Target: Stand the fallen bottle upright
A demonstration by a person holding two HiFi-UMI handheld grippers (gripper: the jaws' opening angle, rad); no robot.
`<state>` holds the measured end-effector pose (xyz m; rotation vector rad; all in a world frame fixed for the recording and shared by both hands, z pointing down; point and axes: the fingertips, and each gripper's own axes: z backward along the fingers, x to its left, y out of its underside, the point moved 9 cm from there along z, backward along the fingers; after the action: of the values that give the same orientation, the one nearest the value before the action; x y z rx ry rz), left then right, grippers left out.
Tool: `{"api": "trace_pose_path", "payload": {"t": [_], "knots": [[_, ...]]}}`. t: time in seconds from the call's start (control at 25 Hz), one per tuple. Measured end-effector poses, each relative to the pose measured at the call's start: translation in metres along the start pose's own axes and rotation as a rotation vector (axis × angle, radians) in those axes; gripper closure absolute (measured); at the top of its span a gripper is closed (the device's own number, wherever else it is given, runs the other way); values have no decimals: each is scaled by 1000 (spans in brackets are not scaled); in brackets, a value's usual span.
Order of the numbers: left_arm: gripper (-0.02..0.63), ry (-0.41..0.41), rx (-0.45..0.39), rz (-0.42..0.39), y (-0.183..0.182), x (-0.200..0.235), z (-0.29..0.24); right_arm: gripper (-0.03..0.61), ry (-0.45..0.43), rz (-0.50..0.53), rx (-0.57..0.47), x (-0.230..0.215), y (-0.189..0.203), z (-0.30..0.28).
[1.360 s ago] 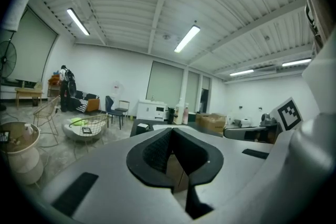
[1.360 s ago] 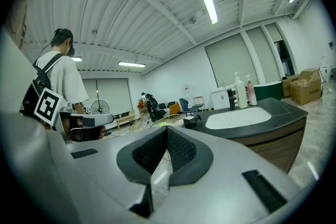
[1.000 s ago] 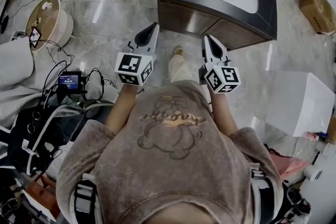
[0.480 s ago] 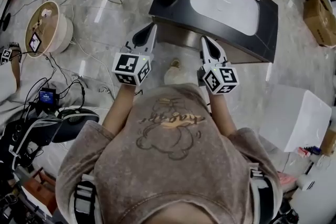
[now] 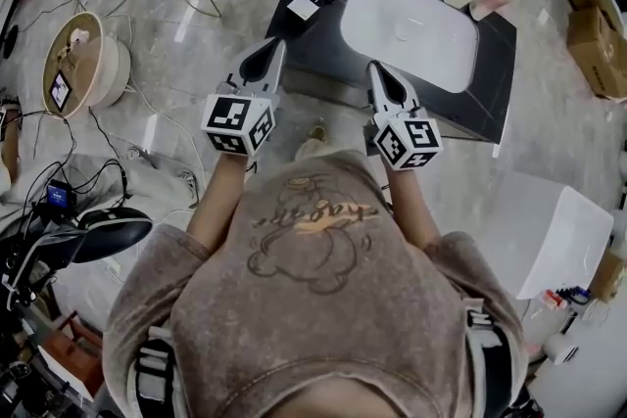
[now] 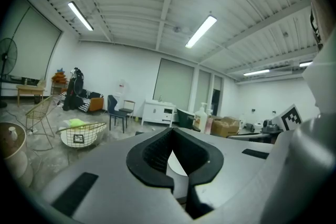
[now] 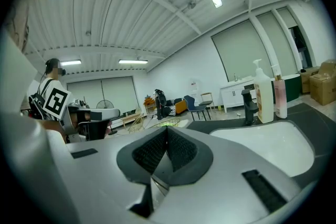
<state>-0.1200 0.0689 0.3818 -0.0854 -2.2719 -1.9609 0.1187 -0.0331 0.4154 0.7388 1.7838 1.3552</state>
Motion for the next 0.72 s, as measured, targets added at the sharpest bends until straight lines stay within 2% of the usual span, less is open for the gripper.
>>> {"api": "trace_pose_path", "payload": {"t": [0.36, 0.72], "knots": [[595, -16, 3, -7, -8, 7, -58, 581, -37, 6, 18, -49, -16, -40], [595, 15, 23, -20, -17, 19, -88, 581, -3, -24, 12, -66, -18, -56]]}}
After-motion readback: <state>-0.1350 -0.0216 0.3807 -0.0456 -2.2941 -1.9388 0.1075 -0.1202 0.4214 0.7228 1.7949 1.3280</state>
